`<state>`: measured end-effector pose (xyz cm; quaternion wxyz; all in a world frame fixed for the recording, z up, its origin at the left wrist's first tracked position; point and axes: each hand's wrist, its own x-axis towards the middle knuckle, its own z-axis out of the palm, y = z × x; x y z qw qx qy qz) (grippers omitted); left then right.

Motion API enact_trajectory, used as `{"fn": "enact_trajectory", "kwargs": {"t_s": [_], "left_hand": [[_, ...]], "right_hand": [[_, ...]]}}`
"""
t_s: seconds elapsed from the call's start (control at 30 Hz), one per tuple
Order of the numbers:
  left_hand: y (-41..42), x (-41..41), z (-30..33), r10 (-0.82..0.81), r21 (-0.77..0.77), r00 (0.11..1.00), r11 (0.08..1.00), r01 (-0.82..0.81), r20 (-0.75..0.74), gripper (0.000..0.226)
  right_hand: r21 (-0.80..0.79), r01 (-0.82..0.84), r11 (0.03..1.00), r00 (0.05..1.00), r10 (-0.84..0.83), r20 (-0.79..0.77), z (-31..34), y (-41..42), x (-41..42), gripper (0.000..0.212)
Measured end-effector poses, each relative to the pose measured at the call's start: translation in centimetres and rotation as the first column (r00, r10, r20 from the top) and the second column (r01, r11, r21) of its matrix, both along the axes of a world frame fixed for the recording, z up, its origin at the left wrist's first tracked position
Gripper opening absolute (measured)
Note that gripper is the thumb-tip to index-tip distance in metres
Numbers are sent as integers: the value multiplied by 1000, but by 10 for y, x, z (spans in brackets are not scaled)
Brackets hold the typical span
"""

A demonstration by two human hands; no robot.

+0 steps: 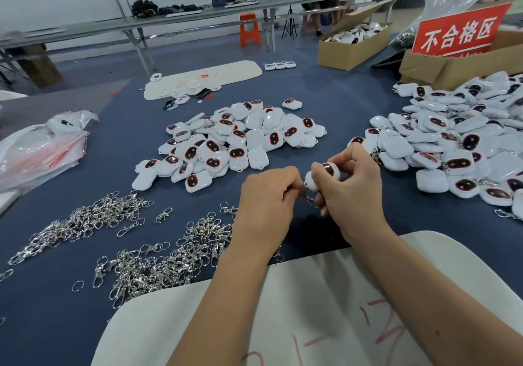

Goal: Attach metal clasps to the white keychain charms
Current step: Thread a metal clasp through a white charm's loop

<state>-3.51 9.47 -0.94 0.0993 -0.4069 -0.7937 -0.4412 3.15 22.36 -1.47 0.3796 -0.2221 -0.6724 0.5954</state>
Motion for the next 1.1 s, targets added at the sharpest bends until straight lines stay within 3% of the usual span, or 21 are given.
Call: {"fn": "enact_trajectory", "kwargs": {"t_s": [0.2,0.27,0.4,0.63,0.73,0.83,0.9,0.97,1.1], "left_hand": [[-2,-1,3,-26,-159,999,987,19,-43,16],[-2,1,3,-9,-120,1000,993,7,-15,15],[6,9,2,-14,219,945,974,-61,326,15],[13,10,0,-114,356,837,929,-101,535,15],[11,7,-2,-20,322,882,935,-151,472,17],[6,1,-5,117,99,974,986,-138,193,12],[6,3,-7,58,-111,998,992,-56,13,14],[10,8,-11,-19,-261,999,965,8,-38,26],[16,17,-13,-93,-276,995,958,77,-47,18]], "right_hand": [[356,69,932,998,-67,-18,-1,-6,0,29],[262,30,965,1000,-31,-1,-1,-5,0,28],[-111,-38,993,997,30,-75,0,2,-2,25],[-224,-85,971,989,54,-139,0,6,-3,24],[-246,-57,968,991,24,-133,0,5,-4,21],[-289,26,957,987,-71,-145,1,7,-5,14],[-324,35,946,979,-98,-181,3,7,-5,19],[-336,51,941,973,-123,-196,4,7,-4,18],[-269,153,951,967,-200,-155,0,10,-6,49]]}}
